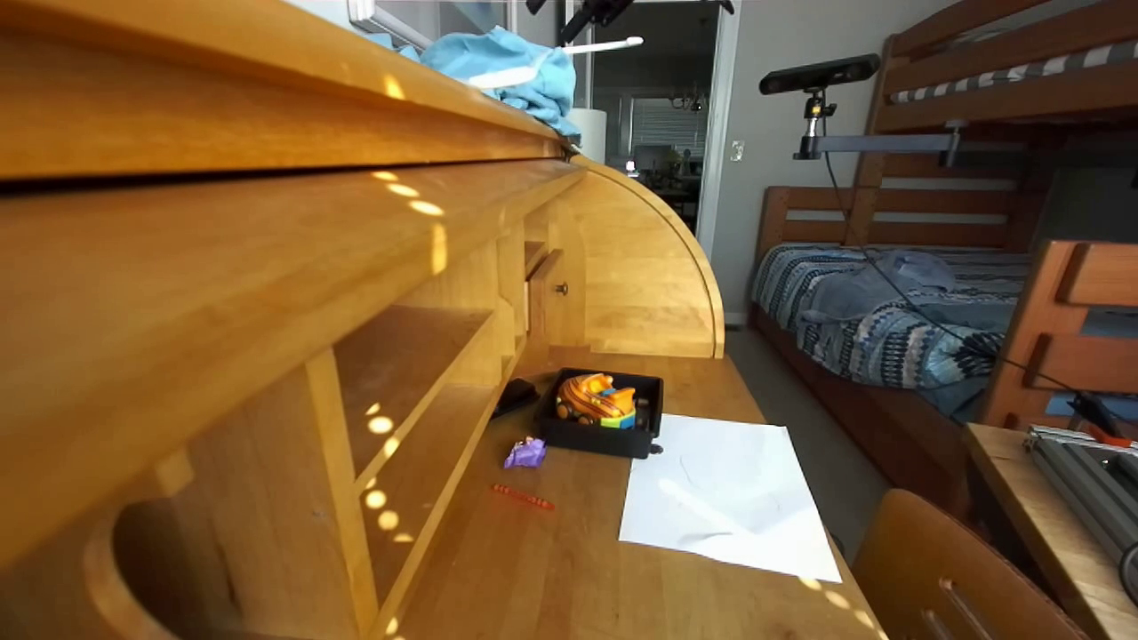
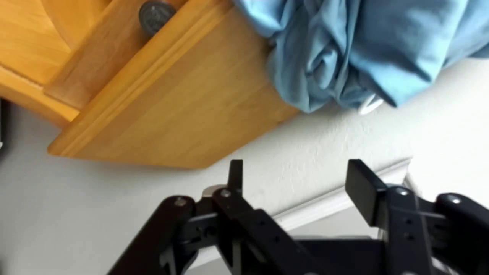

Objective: Use the blue cloth to clean the cabinet

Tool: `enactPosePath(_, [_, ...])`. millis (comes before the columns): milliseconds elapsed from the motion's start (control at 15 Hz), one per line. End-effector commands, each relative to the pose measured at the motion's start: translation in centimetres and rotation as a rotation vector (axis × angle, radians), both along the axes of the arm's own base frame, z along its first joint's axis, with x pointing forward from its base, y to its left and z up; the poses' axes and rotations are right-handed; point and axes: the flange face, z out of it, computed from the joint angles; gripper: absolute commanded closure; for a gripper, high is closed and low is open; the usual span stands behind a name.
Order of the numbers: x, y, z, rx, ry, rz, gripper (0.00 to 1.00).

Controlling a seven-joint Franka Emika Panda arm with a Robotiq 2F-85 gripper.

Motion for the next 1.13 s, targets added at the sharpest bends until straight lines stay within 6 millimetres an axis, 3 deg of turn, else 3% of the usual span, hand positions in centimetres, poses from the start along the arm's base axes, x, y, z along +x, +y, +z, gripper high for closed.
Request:
enactPosePath(0, [-4.3,0.0,3.8,0.022,-0.023,0.041,0.26])
enactPosePath(67, [-5.8,0.6,4.8,0.006,0.007,0.081,0.06])
enactPosePath(333, [-10.1,1.5,7.3,-0.042,0.149,0.125,0.00])
enactPosePath(400, [-7.5,1.3,7.3,-0.018,0.096,0.117,0.03])
enactPosePath(600, [-9.6,1.4,8.1,-0.025,0.128,0.128,0.00])
enactPosePath(1067, [-9.5,1.4,7.2,-0.025,0.145,0.128,0.00])
